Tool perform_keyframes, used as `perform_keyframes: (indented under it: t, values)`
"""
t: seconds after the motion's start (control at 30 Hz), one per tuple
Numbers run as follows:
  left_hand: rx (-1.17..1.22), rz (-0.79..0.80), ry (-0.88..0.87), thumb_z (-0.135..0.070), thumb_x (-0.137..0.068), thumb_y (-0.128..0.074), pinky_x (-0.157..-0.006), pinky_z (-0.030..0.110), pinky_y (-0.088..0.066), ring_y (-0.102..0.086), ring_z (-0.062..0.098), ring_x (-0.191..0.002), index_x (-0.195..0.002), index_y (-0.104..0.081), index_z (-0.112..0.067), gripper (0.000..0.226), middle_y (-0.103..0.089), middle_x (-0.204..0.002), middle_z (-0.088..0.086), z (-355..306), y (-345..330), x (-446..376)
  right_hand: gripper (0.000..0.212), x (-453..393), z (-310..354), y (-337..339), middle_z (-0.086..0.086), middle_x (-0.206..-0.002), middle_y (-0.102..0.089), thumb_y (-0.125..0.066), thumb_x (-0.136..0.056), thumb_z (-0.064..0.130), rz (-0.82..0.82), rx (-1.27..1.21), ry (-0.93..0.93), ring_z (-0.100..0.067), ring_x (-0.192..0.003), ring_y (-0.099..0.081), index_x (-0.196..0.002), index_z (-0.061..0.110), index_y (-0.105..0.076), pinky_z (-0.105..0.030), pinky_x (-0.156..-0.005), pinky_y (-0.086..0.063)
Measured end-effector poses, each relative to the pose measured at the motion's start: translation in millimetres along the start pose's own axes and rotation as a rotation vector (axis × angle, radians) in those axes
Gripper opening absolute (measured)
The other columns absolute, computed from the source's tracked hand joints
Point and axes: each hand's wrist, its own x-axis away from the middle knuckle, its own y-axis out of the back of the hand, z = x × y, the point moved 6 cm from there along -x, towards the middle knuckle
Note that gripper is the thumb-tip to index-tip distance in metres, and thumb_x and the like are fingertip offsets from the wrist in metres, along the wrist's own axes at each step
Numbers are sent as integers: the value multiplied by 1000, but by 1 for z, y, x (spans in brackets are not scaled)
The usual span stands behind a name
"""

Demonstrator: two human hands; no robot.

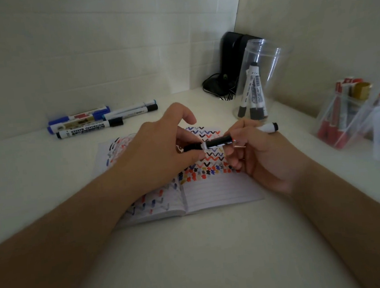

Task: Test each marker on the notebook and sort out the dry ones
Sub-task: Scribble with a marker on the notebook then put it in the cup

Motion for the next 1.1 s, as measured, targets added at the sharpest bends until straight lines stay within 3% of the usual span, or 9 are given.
perform_keyframes:
  t: [0.13,0.23,0.37,0.5,0.6,0.7,0.83,0.97,1.1]
  values:
    - [105,-52,44,-34,-93,-74,-73,5,-46,-68,-8,-83,-116,-52,-42,32,-74,-87,-27,3,1,0,17,4,4,1,-9,-73,-64,-76,-82,15,-1,-23,19,-20,-59,-52,-98,11,-75,-28,-56,-41]
    - [392,-35,201,-30,-102,-60,-63,14,-51,-63,1,-64,-110,-67,-29,10,-72,-73,-13,9,1,-3,25,6,8,2,-8,-74,-65,-77,-80,12,14,-55,40,-20,-61,-53,-105,15,-79,-28,-58,-43]
    - [805,11,395,-14,-104,-55,-63,26,-50,-56,12,-64,-92,-78,-16,27,-65,-75,7,15,-11,-3,22,8,6,-5,-8,-77,-69,-75,-86,10,85,-93,34,-19,-66,-57,-106,15,-80,-28,-63,-46]
    - [930,-57,424,-6,-97,-63,-65,22,-56,-63,12,-67,-99,-72,-8,9,-69,-72,3,15,-13,-4,46,6,6,-7,-11,-88,-77,-51,-90,39,164,-281,-99,-21,-73,-62,-112,10,-79,-33,-73,-47]
    - [1135,-132,453,-5,-94,-65,-72,22,-59,-72,13,-76,-104,-71,-5,12,-75,-84,6,17,-12,-4,52,2,5,-3,-11,-87,-76,-42,-91,43,91,-329,-139,-21,-68,-59,-107,11,-80,-31,-66,-46]
    - [1289,-134,472,-15,-100,-56,-72,25,-61,-74,18,-84,-112,-71,-3,22,-76,-97,14,16,-15,-1,51,-2,1,3,-6,-75,-70,-36,-107,38,-26,-274,-127,-17,-59,-54,-103,14,-80,-28,-58,-44]
    - [1311,-93,491,-26,-105,-50,-67,25,-59,-71,17,-79,-110,-78,-8,34,-74,-96,11,18,-16,-1,45,-5,1,13,-5,-65,-56,-40,-110,40,-131,-242,-103,-15,-54,-48,-103,15,-76,-27,-53,-40]
    - [1251,83,450,-27,-89,-57,-59,23,-58,-64,14,-66,-111,-76,-9,34,-66,-78,7,8,-22,2,37,-5,-2,19,-4,-60,-47,-40,-111,36,-219,-251,-92,-15,-52,-38,-92,15,-63,-27,-50,-35]
    - [1205,154,442,-21,-84,-59,-51,21,-56,-60,14,-57,-96,-66,-8,19,-64,-70,9,10,-24,7,34,0,-5,15,-4,-56,-41,-40,-109,26,-253,-247,-104,-14,-51,-31,-82,15,-58,-29,-53,-28]
